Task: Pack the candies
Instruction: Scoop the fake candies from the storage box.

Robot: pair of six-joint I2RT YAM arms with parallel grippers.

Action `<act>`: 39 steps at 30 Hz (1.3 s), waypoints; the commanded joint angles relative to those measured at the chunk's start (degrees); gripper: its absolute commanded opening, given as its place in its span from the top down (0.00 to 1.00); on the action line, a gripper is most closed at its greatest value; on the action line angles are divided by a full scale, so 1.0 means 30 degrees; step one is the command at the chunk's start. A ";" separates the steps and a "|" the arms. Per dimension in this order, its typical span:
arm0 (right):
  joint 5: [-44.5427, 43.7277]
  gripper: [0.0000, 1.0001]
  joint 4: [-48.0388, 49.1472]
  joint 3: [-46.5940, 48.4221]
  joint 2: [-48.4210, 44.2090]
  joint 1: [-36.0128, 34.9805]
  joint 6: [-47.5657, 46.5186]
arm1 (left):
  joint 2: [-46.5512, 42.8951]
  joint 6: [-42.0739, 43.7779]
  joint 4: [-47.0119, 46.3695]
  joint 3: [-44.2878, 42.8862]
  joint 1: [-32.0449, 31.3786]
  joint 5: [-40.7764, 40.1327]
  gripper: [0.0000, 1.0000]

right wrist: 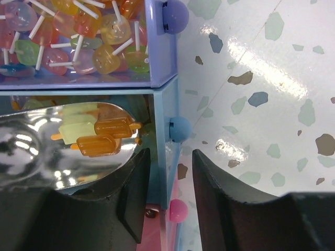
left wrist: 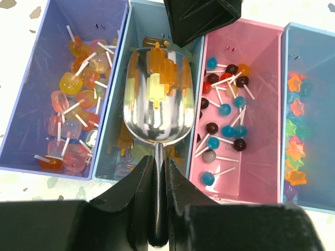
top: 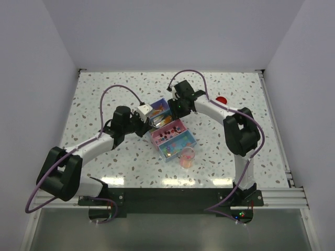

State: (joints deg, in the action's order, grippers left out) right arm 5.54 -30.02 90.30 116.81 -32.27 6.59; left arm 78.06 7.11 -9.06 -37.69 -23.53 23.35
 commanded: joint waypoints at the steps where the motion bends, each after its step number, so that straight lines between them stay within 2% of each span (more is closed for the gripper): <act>1: 0.0262 0.57 -0.0510 0.0924 -0.1583 -0.0346 -0.0146 | -0.0679 0.0119 -0.1755 0.0288 -0.0038 0.1004 1.00; 11: 0.0204 0.50 -0.0920 0.1217 -0.2462 -0.0346 -0.0409 | -0.1791 -0.0379 -0.4215 0.1724 0.0225 0.1619 1.00; 22: 0.0643 0.38 -0.1039 0.1160 -0.4219 -0.0201 -0.0235 | -0.3137 -0.0381 -0.4686 0.2662 0.0577 0.1912 1.00; 34: 0.1112 0.31 -0.0687 -0.1006 -0.7149 0.1059 0.0498 | -0.5452 0.2106 -0.1700 0.2135 0.1134 0.3083 1.00; 39: 0.0820 0.29 -0.0511 -0.2910 -0.8991 0.1821 0.0996 | -0.6040 0.4917 0.2426 0.0413 0.1134 0.5044 1.00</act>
State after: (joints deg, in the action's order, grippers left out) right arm 7.66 -32.34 83.79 93.86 -27.70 8.01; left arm 61.78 14.70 -8.54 -31.20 -20.58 32.86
